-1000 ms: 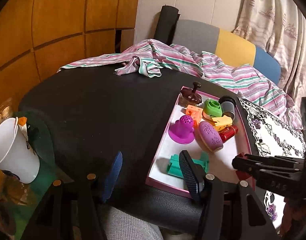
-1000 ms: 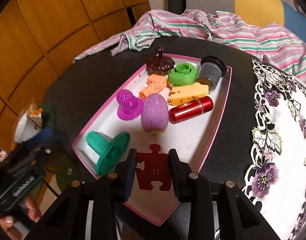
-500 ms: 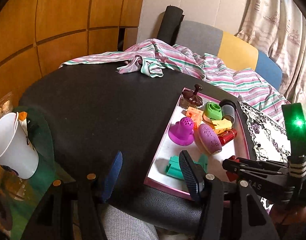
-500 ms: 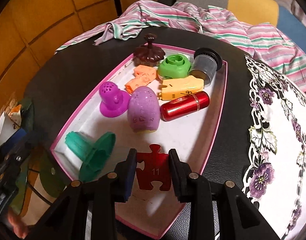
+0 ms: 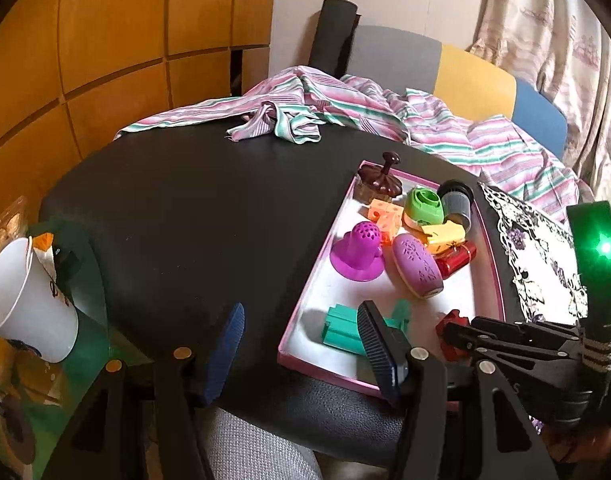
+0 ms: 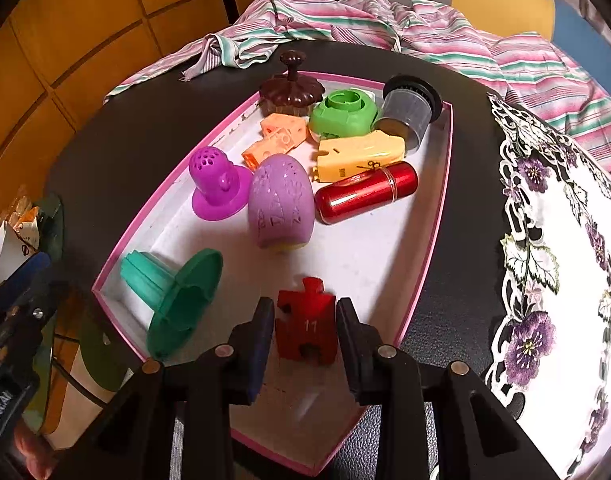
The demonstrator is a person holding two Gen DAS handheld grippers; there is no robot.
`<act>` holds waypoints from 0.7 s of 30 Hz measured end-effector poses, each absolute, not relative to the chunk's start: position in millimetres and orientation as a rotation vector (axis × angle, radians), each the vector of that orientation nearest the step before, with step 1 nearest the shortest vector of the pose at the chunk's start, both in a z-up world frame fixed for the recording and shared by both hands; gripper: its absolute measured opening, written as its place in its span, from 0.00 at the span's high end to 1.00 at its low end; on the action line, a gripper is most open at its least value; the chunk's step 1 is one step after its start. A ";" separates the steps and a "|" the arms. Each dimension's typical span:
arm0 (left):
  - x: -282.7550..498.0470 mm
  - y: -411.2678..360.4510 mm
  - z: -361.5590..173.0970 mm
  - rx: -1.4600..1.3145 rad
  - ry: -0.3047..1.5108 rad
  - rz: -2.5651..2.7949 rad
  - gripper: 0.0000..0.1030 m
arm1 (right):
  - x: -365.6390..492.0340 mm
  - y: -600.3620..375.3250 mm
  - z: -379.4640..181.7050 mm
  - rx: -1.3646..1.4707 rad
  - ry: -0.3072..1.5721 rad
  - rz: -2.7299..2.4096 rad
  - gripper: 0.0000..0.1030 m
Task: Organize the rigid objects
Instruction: 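Lower the red puzzle piece into the tray and open the right tool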
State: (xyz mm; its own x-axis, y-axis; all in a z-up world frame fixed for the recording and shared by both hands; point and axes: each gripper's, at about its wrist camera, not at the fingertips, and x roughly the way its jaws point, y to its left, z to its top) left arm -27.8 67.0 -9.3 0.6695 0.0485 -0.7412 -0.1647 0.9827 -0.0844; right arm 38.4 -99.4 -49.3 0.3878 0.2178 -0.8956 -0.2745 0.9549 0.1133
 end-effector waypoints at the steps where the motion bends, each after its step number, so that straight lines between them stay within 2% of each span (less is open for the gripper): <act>1: -27.0 65.4 -9.2 -0.140 0.833 0.124 0.42 | 37.8 -100.5 -48.3 -0.049 1.129 0.314 0.68; 6: -23.6 60.5 -5.9 -0.096 0.842 0.156 0.42 | 34.6 -105.7 -36.2 -0.035 1.102 0.311 0.64; 13: -22.4 54.3 4.8 -0.045 0.834 0.194 0.42 | 30.5 -114.2 -13.2 -0.011 1.036 0.263 0.33; 16: -21.8 52.3 7.4 -0.025 0.835 0.209 0.42 | 30.3 -116.3 -5.3 -0.014 1.009 0.237 0.31; 17: -20.6 51.4 8.0 -0.020 0.843 0.208 0.42 | 30.5 -117.1 -2.4 -0.015 1.000 0.222 0.25; 19: -17.9 49.8 8.4 -0.011 0.859 0.210 0.42 | 30.8 -118.8 0.9 -0.006 0.983 0.203 0.20; 21: -15.3 48.4 8.5 -0.005 0.873 0.221 0.42 | 31.5 -120.5 4.5 -0.005 0.970 0.177 0.20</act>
State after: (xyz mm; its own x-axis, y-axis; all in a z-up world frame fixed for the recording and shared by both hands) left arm -15.3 48.4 8.5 0.6209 0.1898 -0.7606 -0.1940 0.9773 0.0855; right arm 31.5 -120.5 4.5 0.5519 0.1472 -0.8208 -0.1517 0.9856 0.0748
